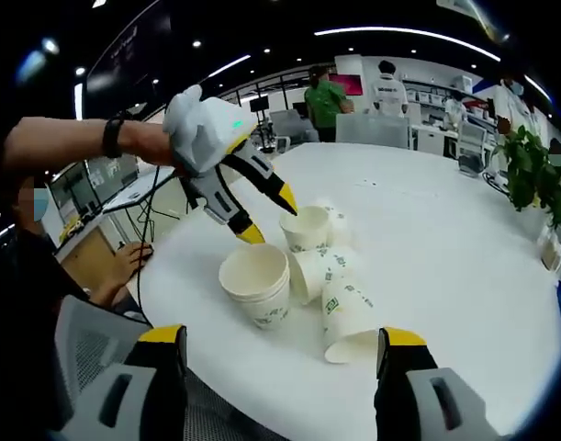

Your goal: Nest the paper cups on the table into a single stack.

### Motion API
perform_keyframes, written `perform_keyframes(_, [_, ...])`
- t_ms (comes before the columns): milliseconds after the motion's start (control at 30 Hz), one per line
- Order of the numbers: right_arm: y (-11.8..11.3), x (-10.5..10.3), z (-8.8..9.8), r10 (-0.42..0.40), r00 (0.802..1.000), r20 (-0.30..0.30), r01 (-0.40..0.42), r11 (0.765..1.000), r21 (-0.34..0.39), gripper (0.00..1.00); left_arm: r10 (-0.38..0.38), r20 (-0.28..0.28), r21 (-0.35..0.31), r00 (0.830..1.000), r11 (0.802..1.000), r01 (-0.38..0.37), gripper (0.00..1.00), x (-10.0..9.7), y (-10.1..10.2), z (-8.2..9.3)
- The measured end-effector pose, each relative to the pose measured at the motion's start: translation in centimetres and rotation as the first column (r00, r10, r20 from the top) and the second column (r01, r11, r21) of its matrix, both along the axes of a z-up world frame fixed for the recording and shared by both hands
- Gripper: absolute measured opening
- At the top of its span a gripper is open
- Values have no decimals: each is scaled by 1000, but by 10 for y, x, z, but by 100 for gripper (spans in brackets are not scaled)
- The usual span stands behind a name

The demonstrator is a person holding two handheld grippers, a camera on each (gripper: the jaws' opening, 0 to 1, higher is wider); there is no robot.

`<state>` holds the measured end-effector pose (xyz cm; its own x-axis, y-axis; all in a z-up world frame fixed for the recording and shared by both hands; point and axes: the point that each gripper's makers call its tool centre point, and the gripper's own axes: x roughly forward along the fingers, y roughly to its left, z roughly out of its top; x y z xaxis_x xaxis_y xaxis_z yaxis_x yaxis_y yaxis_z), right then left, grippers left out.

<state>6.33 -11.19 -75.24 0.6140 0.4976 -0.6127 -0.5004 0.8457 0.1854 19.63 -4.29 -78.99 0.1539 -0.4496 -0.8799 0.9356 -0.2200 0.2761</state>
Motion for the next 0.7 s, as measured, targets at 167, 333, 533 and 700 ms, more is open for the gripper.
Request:
perform_keyframes(167, [-1,-1,-5,-12,1000,-13,12,1000,7,86,-37,14,51,999,998,36,32,4,2,-17])
perform_keyframes(333, [-1,-1,-3,-26,1000,-15,26,999,20,86,-46,-1,53,999,998,46,25,7,0,-24])
perform_keyframes(533, [2,-1,-6,-20,1000,-20,20,1000,21,86,-27,17,65,999,998,26,0,11,0,-27])
perform_keyframes(700, [1,-2,-6,-21,1000,-23,21,1000,19,86,29,23,30,999,999,-30,0,12,3,-24])
